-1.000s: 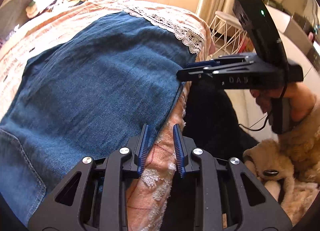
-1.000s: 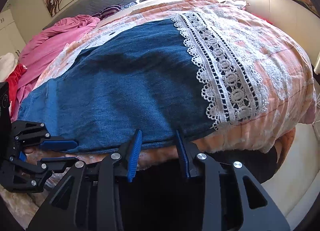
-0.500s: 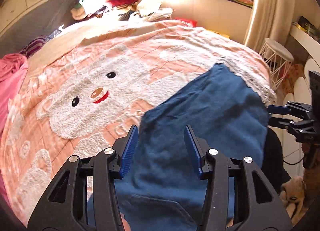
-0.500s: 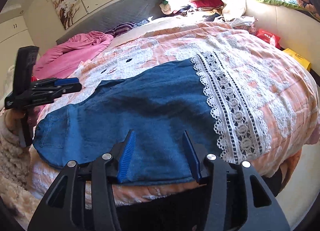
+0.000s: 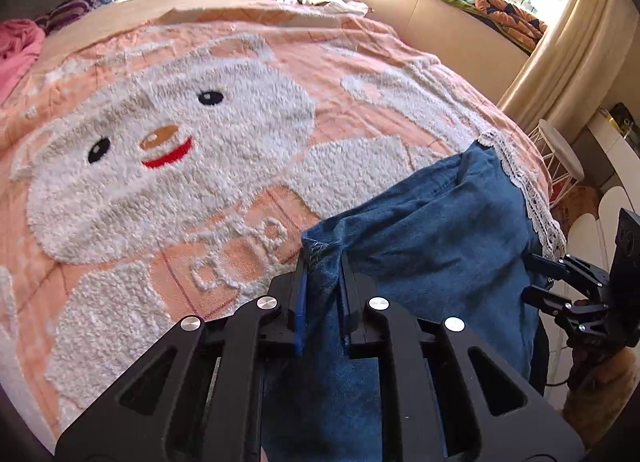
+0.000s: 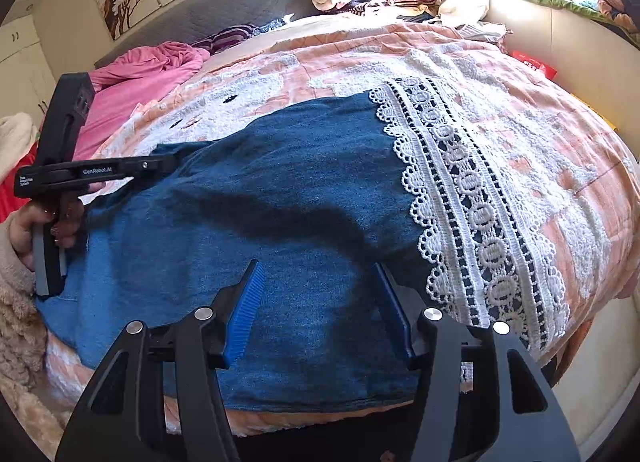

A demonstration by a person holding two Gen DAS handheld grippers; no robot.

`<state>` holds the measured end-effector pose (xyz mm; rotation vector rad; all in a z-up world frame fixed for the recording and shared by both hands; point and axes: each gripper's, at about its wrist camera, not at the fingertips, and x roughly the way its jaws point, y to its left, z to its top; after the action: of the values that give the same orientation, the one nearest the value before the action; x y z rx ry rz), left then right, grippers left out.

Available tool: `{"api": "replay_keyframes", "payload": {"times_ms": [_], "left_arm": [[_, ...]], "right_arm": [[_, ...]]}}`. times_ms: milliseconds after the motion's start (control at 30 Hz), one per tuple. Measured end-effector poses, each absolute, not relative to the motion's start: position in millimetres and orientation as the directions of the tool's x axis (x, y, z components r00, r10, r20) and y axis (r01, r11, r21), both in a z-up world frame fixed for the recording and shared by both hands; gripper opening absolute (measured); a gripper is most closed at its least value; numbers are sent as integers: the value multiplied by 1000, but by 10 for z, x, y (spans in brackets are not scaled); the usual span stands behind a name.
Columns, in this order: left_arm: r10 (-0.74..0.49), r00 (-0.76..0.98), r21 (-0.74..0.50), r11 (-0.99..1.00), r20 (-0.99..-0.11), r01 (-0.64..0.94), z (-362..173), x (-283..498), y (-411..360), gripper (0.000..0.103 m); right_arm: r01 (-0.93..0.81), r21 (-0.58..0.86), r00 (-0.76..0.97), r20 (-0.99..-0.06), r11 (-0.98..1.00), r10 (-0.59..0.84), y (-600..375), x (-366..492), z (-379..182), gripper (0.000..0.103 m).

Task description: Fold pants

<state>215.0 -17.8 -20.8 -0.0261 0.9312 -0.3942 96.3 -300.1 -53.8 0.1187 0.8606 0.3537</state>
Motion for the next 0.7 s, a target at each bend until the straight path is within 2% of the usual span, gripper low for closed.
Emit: {"api": "replay_keyframes", "payload": {"times_ms": [67, 233, 367, 500, 700], "left_arm": [[-360, 569, -189, 922, -739, 338, -104, 2134, -144, 7], [-330, 519, -183, 931, -788, 315, -419, 2237, -168, 8], [-336, 535, -185, 930, -775, 317, -421, 2215, -143, 10], [-347, 538, -198, 928, -768, 316, -430, 2208, -120, 11], [-351, 545, -200, 927, -762, 318, -440, 2189, -116, 11]], "right_arm": [[-250, 229, 602, -724, 941, 337, -2983, 947, -533, 55], [-270, 211, 588, -737, 940, 334, -2950, 949, -510, 57], [-267, 244, 651, -668, 932, 361, -3188, 1019, -161, 57], [-245, 208, 692, -647, 947, 321, -3447, 1465, 108, 57], [-225, 295, 553, -746, 929, 371, -3653, 2316, -212, 57]]}}
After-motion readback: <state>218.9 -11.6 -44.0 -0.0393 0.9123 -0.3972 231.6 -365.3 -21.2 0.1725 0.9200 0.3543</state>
